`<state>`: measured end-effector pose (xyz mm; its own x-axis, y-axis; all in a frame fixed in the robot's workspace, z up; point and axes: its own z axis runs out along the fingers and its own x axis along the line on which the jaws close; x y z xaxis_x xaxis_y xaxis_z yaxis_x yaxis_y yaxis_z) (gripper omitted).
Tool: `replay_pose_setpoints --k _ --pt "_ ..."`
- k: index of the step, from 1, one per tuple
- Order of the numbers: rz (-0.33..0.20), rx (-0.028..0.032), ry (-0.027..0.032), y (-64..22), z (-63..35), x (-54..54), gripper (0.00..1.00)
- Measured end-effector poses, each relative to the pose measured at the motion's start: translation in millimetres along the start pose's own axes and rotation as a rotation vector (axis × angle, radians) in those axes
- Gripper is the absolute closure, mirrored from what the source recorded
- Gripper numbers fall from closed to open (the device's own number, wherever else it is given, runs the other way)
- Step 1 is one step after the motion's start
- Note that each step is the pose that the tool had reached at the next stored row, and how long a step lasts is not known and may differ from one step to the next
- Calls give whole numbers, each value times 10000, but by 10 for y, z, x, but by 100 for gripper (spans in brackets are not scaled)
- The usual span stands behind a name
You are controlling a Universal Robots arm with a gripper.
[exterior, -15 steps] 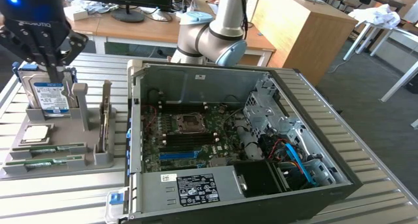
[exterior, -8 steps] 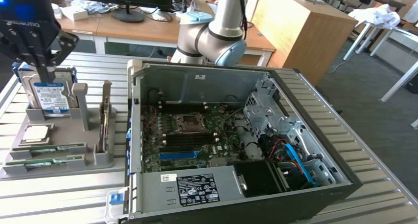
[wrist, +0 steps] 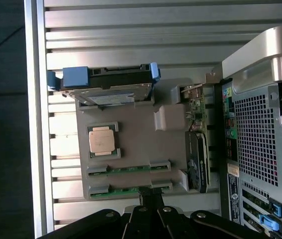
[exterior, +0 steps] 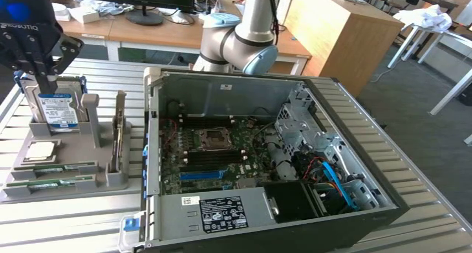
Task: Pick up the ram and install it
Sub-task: 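Reach for the ram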
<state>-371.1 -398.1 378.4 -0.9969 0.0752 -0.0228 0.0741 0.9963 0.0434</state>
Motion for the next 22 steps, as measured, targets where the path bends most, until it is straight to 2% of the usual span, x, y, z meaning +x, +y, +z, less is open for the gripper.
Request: replay_pose_setpoints --k 7,11,22 --pt "2 0 1 -2 -1 1 90" --pt "1 0 0 -31 -1 -2 90" --pt "0 0 0 -212 -9 -15 90"
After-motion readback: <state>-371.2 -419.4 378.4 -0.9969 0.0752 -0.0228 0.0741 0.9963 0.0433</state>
